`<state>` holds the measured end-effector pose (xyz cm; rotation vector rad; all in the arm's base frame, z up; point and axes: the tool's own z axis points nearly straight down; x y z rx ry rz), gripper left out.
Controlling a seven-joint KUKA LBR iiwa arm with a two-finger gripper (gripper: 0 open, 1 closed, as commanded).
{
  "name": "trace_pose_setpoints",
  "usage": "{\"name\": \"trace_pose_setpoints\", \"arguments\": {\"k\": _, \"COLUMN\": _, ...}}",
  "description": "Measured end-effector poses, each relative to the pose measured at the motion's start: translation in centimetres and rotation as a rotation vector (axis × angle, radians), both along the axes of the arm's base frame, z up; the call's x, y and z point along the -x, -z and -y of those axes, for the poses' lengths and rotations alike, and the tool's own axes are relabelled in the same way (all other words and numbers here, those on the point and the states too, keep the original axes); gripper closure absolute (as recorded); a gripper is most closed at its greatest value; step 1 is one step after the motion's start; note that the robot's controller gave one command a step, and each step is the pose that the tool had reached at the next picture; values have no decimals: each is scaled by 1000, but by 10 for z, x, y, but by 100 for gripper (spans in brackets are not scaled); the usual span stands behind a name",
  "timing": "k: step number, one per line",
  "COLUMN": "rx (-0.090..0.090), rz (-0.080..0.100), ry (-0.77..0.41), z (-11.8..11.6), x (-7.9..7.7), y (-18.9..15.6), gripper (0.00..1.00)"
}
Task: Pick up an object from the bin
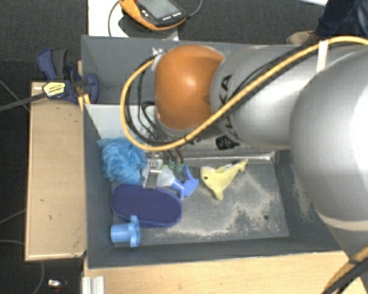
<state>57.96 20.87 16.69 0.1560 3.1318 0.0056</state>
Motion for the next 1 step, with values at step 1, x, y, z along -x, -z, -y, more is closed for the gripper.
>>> {"name": "trace_pose_setpoints", "arguments": {"k": 1, "rx": -3, "rz": 2, "ry": 251, "z": 16, "x": 4, "y": 29, "gripper": 0}}
